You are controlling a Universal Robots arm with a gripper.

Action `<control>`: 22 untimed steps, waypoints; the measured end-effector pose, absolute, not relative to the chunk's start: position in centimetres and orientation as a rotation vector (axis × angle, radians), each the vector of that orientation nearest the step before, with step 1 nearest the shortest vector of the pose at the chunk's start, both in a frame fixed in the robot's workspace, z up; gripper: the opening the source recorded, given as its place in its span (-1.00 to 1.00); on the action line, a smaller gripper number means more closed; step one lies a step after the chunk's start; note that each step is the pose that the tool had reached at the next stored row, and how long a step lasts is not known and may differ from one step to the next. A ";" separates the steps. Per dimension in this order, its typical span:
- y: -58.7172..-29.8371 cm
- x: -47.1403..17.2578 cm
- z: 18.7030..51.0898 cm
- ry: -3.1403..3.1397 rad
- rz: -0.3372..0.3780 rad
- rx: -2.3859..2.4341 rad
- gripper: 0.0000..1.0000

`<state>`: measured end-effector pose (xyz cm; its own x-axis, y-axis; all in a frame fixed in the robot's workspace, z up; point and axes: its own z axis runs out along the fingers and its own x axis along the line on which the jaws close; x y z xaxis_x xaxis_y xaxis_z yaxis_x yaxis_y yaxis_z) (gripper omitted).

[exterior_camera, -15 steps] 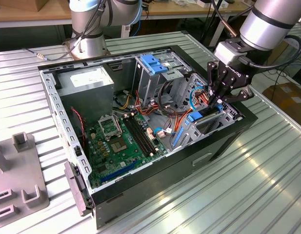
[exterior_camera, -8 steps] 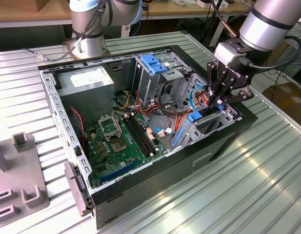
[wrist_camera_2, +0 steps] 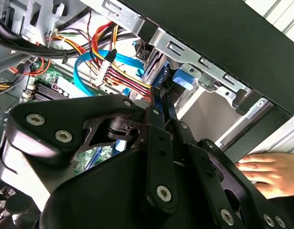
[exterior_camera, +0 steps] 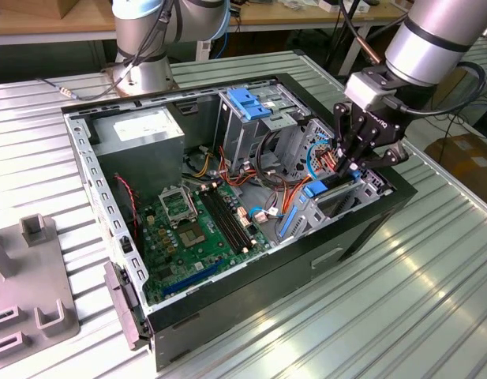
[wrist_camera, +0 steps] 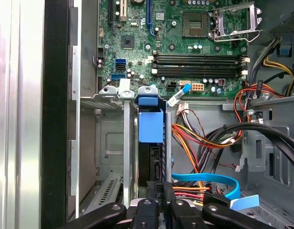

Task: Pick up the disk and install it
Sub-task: 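Insert the first disk wire, then insert the second disk wire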

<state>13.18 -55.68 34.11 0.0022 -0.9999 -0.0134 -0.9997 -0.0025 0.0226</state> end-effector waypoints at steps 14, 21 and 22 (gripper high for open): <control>-55.7 13.2 35.0 -2.215 -0.040 2.219 -0.68; -55.7 13.2 35.1 -2.215 -0.040 2.219 -0.80; -55.7 13.2 35.1 -2.215 -0.040 2.219 -0.80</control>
<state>13.19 -55.68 35.14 0.0018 -0.9999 -0.0139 -0.9997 -0.0022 0.0226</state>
